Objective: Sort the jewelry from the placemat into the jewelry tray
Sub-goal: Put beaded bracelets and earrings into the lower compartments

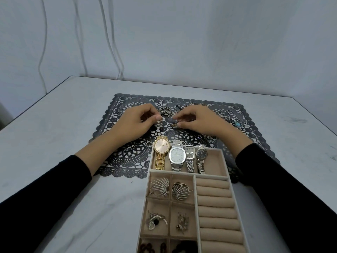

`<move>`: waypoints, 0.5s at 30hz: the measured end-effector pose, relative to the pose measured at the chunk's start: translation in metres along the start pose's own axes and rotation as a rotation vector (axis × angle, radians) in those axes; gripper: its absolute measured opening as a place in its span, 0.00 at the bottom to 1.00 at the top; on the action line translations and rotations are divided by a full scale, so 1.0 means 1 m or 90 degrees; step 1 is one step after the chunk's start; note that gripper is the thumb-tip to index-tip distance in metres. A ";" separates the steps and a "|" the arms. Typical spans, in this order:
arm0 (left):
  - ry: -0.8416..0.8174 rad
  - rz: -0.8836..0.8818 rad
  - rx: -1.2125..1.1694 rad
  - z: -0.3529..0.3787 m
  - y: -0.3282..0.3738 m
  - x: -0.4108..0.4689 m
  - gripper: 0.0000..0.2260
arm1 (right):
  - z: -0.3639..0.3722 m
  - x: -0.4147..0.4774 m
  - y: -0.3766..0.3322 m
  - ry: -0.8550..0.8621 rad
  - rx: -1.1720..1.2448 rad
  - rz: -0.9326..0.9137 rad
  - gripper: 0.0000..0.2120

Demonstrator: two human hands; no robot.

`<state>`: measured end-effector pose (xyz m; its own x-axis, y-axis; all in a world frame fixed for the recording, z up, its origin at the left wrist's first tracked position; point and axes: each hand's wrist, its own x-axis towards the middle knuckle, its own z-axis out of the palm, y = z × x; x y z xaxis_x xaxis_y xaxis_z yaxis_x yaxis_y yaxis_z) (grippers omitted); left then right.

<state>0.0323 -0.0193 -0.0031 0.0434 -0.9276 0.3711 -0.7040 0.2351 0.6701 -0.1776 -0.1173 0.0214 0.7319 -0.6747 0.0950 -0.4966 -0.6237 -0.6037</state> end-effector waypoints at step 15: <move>0.001 -0.015 -0.112 -0.001 0.000 0.003 0.02 | -0.001 -0.002 0.002 0.004 0.099 0.015 0.05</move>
<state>0.0331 -0.0220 -0.0013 0.0588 -0.9330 0.3550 -0.5674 0.2614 0.7809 -0.1807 -0.1174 0.0207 0.7180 -0.6909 0.0842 -0.4344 -0.5394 -0.7214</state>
